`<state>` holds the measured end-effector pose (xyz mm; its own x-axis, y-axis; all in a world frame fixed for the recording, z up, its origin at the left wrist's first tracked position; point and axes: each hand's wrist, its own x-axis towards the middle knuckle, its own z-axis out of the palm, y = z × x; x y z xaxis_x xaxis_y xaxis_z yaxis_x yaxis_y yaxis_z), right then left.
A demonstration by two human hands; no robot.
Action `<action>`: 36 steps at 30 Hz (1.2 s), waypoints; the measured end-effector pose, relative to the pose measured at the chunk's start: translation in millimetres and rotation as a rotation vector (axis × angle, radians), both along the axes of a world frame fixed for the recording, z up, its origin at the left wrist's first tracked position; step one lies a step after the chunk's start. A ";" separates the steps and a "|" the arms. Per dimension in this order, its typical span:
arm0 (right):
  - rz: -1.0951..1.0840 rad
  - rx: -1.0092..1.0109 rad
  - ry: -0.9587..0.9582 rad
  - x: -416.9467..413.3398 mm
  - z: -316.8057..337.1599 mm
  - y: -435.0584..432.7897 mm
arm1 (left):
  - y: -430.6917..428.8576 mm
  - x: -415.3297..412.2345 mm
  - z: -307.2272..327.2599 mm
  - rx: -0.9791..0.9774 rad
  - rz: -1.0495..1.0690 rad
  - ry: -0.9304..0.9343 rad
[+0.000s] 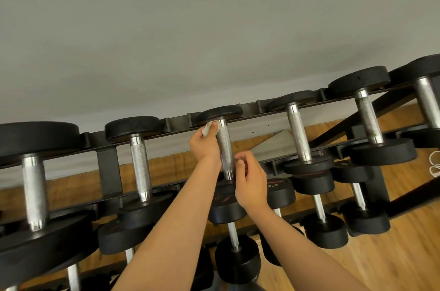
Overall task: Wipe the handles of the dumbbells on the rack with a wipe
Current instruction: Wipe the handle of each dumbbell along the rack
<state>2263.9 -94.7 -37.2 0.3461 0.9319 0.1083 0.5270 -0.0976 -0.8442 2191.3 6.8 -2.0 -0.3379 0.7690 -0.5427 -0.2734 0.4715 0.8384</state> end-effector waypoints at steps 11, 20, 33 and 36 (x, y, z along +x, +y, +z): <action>0.006 0.012 0.006 -0.4 -1.9 0.8 | 1.2 -6.7 -2.8 -0.014 -0.254 -0.100; 0.010 0.012 0.004 0.0 -0.7 1.2 | 1.9 -7.5 -2.2 0.062 -0.450 0.040; 0.006 0.000 0.009 0.0 -1.7 0.9 | -4.4 -7.5 -4.2 0.143 -0.141 0.136; 0.008 0.011 -0.002 0.4 -2.7 0.6 | -15.4 -11.8 -6.4 0.138 -0.205 0.146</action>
